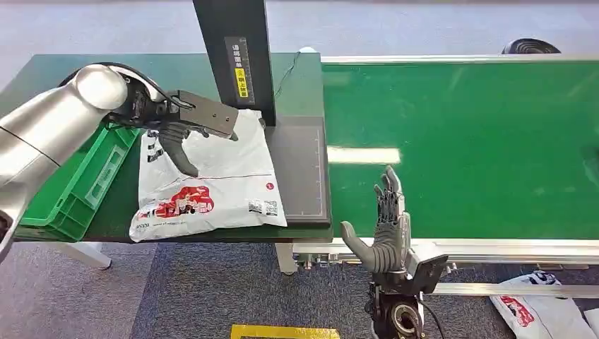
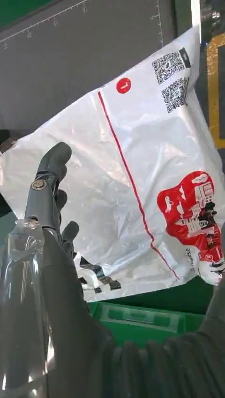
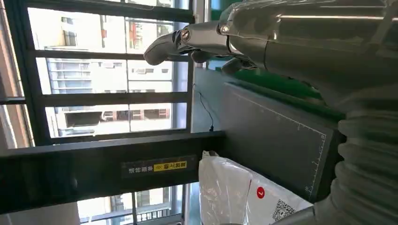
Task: Moved the parcel from conveyor to table for the left to box.
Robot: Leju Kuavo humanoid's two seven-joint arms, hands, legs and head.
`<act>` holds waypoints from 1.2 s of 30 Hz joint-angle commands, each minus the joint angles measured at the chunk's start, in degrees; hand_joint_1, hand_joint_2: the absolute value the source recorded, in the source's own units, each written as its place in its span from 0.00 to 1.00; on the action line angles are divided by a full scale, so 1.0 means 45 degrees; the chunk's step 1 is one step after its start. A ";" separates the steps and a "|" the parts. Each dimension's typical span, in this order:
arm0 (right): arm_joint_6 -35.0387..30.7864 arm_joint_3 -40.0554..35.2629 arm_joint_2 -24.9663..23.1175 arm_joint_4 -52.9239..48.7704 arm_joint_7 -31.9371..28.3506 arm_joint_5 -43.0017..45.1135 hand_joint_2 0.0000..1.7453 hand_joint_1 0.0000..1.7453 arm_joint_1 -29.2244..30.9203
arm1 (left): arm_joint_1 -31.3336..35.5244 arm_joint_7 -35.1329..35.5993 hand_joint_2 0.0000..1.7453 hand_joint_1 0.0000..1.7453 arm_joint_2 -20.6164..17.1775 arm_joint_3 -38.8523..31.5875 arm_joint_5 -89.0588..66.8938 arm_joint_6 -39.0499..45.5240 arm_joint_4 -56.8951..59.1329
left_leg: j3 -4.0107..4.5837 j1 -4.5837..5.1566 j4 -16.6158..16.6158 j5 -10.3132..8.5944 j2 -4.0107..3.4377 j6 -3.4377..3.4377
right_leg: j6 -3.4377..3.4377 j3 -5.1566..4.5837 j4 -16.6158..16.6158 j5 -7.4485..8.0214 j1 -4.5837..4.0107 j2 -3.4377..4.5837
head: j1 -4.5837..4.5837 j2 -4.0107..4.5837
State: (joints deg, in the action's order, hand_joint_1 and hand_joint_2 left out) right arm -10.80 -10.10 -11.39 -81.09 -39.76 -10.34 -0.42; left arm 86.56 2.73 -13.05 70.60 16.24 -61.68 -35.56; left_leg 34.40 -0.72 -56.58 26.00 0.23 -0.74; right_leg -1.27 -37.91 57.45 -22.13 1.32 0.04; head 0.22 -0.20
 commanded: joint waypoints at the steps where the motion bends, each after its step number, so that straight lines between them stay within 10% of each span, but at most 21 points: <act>1: -0.0075 -0.0339 0.0358 0.1015 -0.0054 0.0127 1.00 0.00 0.0700 | 0.0178 -0.1627 1.00 0.00 0.0436 0.3583 0.1350 0.0925 0.1382 | -0.0038 -0.0008 0.0015 -0.0003 -0.0002 0.0007 | 0.0032 0.0044 -0.0024 0.0006 -0.0015 -0.0007 | 0.0000 0.0000; 23: -0.0029 -0.0227 0.0251 0.0873 -0.0023 0.0128 1.00 0.00 0.0774 | -0.2021 -0.2327 1.00 0.00 -0.0404 0.4311 0.2367 0.0681 0.0965 | -0.0051 0.0004 0.0032 -0.0002 -0.0025 0.0001 | 0.0031 0.0044 -0.0023 0.0009 -0.0001 0.0023 | 0.0005 0.0000; 36: 0.0126 -0.0230 0.0266 0.1156 0.0031 0.0062 1.00 0.00 0.1047 | -0.4624 -0.6203 1.00 0.00 -0.0672 0.4210 -0.0507 0.4299 0.2902 | -0.0114 0.0014 0.0077 -0.0023 -0.0056 0.0006 | 0.0036 0.0099 -0.0059 0.0036 0.0009 0.0050 | 0.0005 0.0000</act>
State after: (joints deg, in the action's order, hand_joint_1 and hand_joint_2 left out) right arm -10.16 -10.54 -11.08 -78.53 -39.74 -10.16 3.64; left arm 73.69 -19.77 -15.32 87.41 19.34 -51.88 -28.98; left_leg 34.15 -0.72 -56.55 26.02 0.26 -0.74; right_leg -1.27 -37.62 57.45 -22.15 1.33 0.03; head 0.24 -0.20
